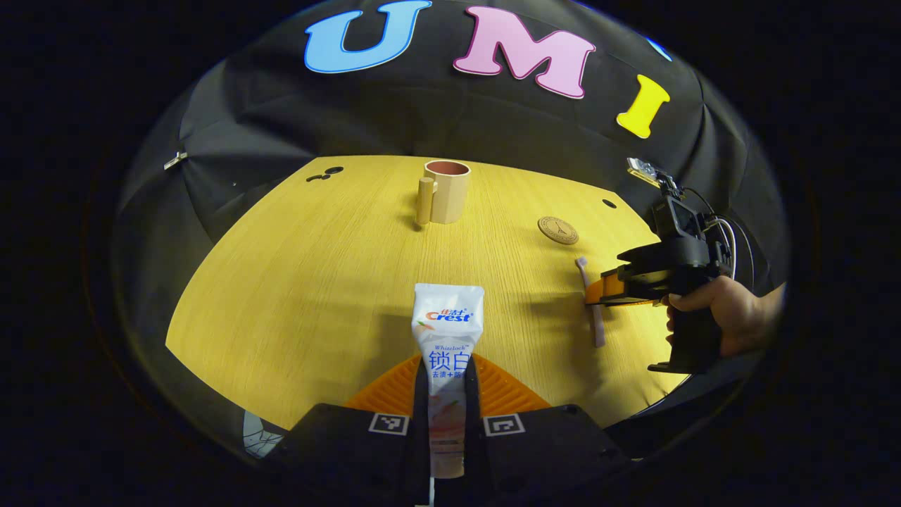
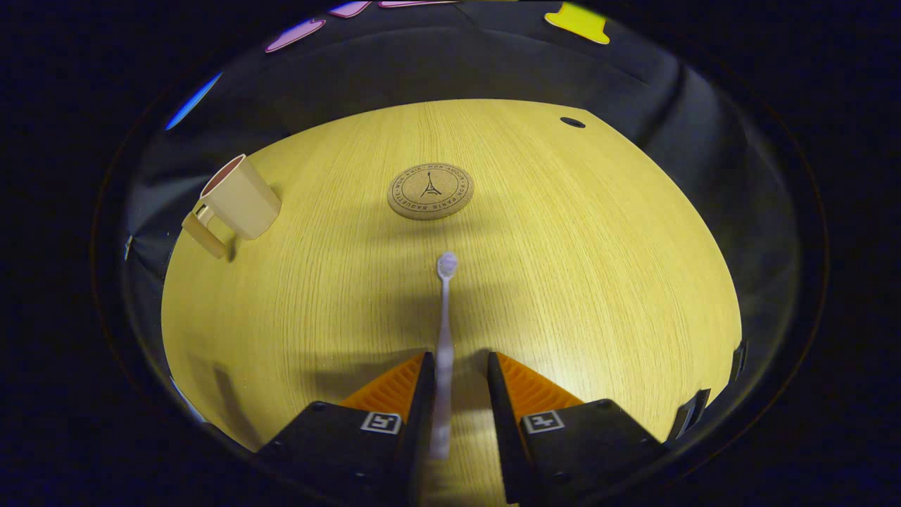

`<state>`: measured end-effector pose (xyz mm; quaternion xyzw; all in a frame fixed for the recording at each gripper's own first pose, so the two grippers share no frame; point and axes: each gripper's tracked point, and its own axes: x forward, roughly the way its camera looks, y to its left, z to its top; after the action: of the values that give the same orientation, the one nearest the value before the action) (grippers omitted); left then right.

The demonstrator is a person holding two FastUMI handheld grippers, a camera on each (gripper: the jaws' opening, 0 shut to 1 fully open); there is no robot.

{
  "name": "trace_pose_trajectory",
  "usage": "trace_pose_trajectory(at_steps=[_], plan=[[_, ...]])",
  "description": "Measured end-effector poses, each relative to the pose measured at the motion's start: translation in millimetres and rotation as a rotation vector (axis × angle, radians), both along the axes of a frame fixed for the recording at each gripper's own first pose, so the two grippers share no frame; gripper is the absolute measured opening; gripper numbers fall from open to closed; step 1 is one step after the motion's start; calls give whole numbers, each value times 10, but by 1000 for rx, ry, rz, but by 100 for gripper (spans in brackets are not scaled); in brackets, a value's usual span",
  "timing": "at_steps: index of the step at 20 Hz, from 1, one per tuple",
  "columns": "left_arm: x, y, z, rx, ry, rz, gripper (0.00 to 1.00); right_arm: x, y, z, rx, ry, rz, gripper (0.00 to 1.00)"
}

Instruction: Put the toothbrush and toothpaste on the desktop into the cup, then pick up the cup and place it on the coaster on the desktop.

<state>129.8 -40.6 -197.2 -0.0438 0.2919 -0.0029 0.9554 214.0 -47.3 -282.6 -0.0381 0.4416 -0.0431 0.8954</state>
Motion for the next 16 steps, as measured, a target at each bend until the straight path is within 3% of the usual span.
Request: trace_pose_trajectory(at_steps=[2, 3, 9, 16], plan=[[-14, 25, -6, -8, 2, 8, 24, -14, 39, 4, -19, -8, 29, 23], [-15, 50, -12, -9, 4, 13, 24, -17, 51, 7, -31, -13, 48, 11], [-41, 61, -66, -42, 13, 39, 24, -59, 155, -12, 6, 16, 249, 6], [130, 59, 98, -56, -33, 33, 24, -73, -77, 168, 87, 30, 167, 5]])
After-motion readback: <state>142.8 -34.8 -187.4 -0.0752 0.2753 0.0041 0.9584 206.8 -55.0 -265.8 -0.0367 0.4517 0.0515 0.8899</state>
